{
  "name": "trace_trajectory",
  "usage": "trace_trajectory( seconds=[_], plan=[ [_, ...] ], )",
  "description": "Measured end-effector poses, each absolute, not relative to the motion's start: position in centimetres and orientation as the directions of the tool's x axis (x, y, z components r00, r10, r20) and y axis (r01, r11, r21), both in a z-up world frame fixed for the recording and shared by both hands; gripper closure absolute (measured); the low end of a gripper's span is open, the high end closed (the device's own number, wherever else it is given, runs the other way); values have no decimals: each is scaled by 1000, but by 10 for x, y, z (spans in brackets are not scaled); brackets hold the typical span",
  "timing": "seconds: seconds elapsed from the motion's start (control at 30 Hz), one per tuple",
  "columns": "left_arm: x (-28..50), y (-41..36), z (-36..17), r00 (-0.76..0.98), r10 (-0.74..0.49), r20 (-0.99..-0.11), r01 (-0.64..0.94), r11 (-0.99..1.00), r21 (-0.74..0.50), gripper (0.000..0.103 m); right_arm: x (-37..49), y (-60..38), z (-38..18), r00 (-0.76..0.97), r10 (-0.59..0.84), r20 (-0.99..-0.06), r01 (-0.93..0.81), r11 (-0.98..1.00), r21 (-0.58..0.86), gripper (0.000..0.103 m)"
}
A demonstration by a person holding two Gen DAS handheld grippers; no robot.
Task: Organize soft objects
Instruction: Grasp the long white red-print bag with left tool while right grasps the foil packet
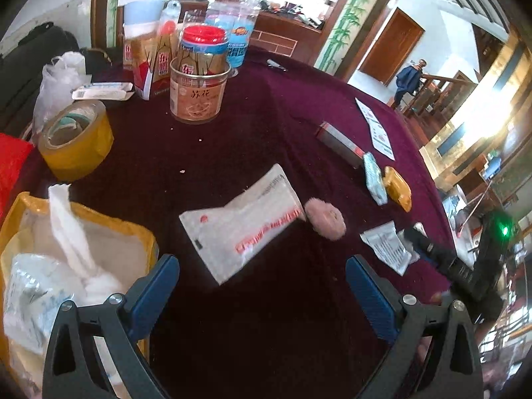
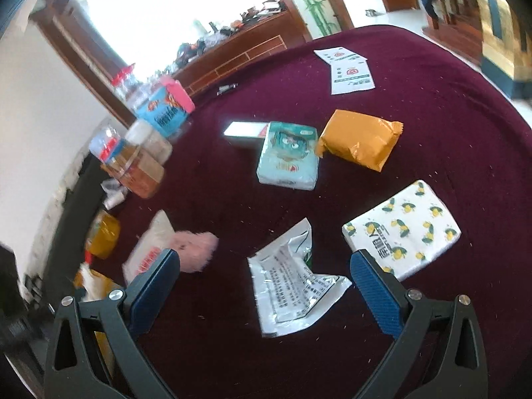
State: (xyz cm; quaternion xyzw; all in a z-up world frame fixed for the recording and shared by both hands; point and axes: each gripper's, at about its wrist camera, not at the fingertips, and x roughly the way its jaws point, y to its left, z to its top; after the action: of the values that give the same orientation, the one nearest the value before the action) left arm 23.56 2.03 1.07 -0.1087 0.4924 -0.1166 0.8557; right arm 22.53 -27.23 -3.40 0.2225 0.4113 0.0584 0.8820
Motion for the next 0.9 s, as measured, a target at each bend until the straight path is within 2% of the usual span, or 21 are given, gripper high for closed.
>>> trace_trajectory(
  seconds=[0.23,0.43,0.5,0.67,0.73,0.8,0.87,0.9],
  plan=[
    [277,5,-13,444,-228,-867,72,973,-219,2,239,-255,-52,596,247,-764,67,933,354,1],
    [316,-5,-30,421,-166,-892,44,986,-163,2,241,-248,-61,554,209,-806,83,949,303,10],
    [324,-13,-44,365,-180,-914,82,984,-160,2,240,-247,-60,555,207,-806,82,950,301,17],
    [302,-22,-56,275,-285,-918,143,957,-254,4,239,-251,-59,559,198,-805,101,947,304,32],
    [285,-31,-55,281,-273,-920,188,956,-226,4,240,-251,-59,560,187,-807,110,949,296,35],
    [269,-38,-54,292,-256,-921,223,955,-194,4,241,-249,-59,560,169,-811,115,953,279,45],
    [261,-43,-56,297,-234,-926,251,955,-161,4,241,-246,-59,559,141,-817,118,962,246,48],
    [259,-46,-58,307,-209,-929,254,958,-132,4,241,-246,-59,558,133,-819,118,964,237,56]
  ],
)
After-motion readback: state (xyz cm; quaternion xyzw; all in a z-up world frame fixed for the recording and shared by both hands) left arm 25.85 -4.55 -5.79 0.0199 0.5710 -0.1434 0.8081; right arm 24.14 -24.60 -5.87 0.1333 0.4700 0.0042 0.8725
